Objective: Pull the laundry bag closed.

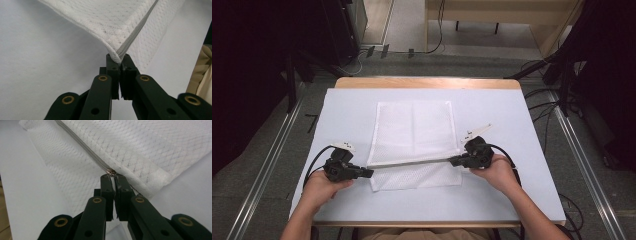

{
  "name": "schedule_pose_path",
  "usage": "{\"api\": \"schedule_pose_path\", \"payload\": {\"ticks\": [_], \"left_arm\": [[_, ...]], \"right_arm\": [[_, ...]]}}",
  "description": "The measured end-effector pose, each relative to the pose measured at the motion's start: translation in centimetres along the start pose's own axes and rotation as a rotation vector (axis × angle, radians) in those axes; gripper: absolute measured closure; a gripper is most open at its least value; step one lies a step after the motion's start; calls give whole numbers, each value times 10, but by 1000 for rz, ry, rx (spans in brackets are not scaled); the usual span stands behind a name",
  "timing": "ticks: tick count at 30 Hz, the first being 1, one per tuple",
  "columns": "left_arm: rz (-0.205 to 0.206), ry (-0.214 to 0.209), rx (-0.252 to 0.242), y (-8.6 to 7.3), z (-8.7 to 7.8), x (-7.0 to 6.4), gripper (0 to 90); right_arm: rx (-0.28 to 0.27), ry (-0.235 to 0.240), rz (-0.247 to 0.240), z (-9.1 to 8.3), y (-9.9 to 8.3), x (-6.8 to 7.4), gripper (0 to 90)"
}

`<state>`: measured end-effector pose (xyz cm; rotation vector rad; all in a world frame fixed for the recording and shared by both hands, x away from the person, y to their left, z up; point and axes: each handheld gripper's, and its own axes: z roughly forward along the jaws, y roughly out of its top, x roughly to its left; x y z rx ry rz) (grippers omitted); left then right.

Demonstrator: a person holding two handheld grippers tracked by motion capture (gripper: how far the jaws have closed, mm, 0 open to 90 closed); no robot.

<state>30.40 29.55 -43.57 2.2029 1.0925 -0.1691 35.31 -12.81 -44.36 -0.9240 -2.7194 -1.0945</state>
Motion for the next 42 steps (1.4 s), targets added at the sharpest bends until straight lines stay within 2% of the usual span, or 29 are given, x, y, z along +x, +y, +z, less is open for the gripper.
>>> {"api": "schedule_pose_path", "payload": {"ticks": [10, 13, 15, 17, 21, 26, 27, 30, 32, 37, 40, 42], "left_arm": [[-1, -5, 6, -1, 0, 1, 883], [-26, -26, 19, -1, 2, 3, 879], [-9, -23, 18, -2, 2, 1, 874], [-16, -25, 18, -1, 2, 2, 861], [-13, -18, 6, -1, 2, 1, 779], [-8, -19, -24, 0, 0, 1, 667], [-10, -5, -31, 0, -1, 1, 641], [-23, 2, -66, 0, -3, 1, 603], [-26, 16, -87, 0, -5, 2, 567], [-25, 78, -144, 0, -11, 5, 471], [-39, 109, -189, -1, -15, 7, 424], [-34, 138, -202, -2, -18, 9, 400]], "right_arm": [[5, 0, -5, -4, -3, 0, 883], [12, 15, 8, -2, -3, 0, 880], [22, 13, 1, -1, -3, 2, 877], [20, 8, 2, -1, -3, 3, 874], [4, 2, -7, -1, -2, 3, 861], [-27, -8, -19, -3, -2, 4, 786], [-37, -13, -25, -4, -2, 4, 766], [-61, -18, -17, -7, -2, 1, 717], [-84, -34, -14, -10, -2, 0, 644], [-152, -114, -16, -20, -8, -8, 486], [-190, -143, 13, -27, -13, -15, 432], [-204, -152, 30, -31, -16, -19, 411]]}}
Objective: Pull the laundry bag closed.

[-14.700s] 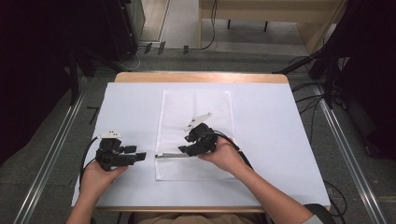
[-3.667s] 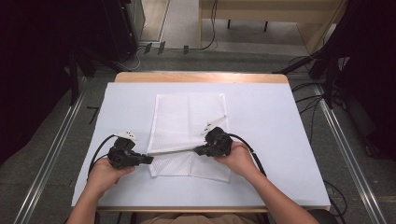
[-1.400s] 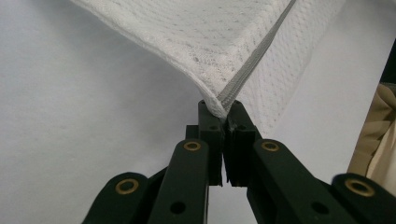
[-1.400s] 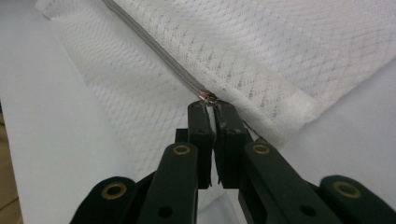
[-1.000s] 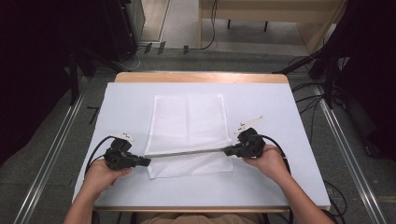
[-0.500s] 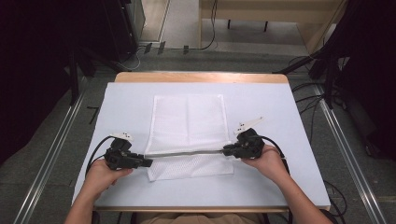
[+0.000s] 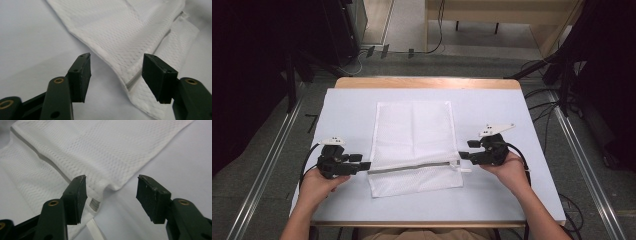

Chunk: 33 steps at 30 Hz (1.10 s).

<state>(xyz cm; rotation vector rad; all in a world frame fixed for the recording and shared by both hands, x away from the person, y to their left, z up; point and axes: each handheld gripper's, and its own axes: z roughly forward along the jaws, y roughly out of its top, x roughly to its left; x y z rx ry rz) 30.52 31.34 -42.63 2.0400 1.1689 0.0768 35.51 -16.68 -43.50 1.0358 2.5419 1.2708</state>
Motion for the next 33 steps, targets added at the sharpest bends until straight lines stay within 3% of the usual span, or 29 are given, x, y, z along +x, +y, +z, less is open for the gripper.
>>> {"api": "schedule_pose_path", "payload": {"ticks": [5, 6, 14, 19, 26, 33], "left_arm": [[-12, 42, -24, -2, -5, 6, 373], [-6, 53, -25, -2, -5, 7, 371], [-33, 87, -47, -5, -13, 17, 368], [-59, 107, -87, -5, -19, 21, 368], [-91, 134, -89, -10, -24, 33, 368], [-121, 163, -82, -11, -24, 38, 367]], "right_arm": [[-22, -29, 34, -8, -4, -10, 386], [-35, -55, 40, -9, -5, -12, 370], [-50, -117, 83, -16, -14, -29, 331], [-50, -112, 131, -17, -20, -41, 308], [-78, -178, 145, -20, -24, -52, 298], [-65, -217, 141, -19, -27, -56, 282]]}}
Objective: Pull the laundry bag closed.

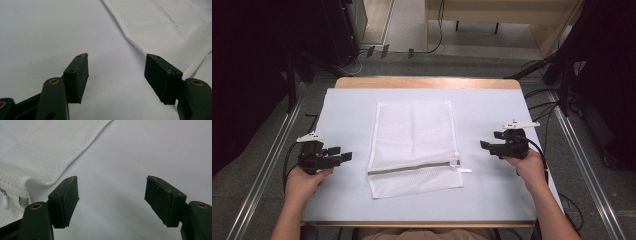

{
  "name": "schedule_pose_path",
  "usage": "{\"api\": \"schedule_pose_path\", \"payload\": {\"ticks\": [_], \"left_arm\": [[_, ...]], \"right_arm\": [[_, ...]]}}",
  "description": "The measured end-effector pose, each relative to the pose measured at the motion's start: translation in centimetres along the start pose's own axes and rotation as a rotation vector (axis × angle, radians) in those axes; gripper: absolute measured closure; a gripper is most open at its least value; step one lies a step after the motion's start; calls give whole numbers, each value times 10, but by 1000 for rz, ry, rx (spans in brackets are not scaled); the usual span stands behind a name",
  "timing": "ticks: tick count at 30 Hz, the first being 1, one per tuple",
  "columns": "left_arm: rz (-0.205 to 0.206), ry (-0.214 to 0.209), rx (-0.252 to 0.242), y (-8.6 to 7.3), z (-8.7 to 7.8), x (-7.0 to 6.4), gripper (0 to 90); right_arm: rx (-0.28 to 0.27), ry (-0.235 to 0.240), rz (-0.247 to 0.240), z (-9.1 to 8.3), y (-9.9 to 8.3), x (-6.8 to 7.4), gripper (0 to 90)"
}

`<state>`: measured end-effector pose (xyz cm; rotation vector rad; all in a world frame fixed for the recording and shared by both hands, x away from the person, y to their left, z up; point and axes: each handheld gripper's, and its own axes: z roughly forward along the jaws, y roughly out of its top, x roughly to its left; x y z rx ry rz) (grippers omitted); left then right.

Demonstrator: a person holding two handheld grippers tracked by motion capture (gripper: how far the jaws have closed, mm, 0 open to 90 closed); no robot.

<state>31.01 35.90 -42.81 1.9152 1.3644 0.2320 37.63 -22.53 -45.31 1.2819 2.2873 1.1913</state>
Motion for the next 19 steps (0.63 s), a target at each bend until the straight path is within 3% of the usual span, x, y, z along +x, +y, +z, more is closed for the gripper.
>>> {"api": "schedule_pose_path", "payload": {"ticks": [5, 7, 19], "left_arm": [[-8, 16, 19, 0, 2, 1, 367], [-12, 12, 18, 0, 2, 1, 363], [-21, 14, 44, -2, 10, 1, 294]], "right_arm": [[13, -4, -18, 2, -1, 1, 249], [16, 14, -34, 2, -2, 1, 224], [46, 12, -50, 6, -3, 2, 225]]}}
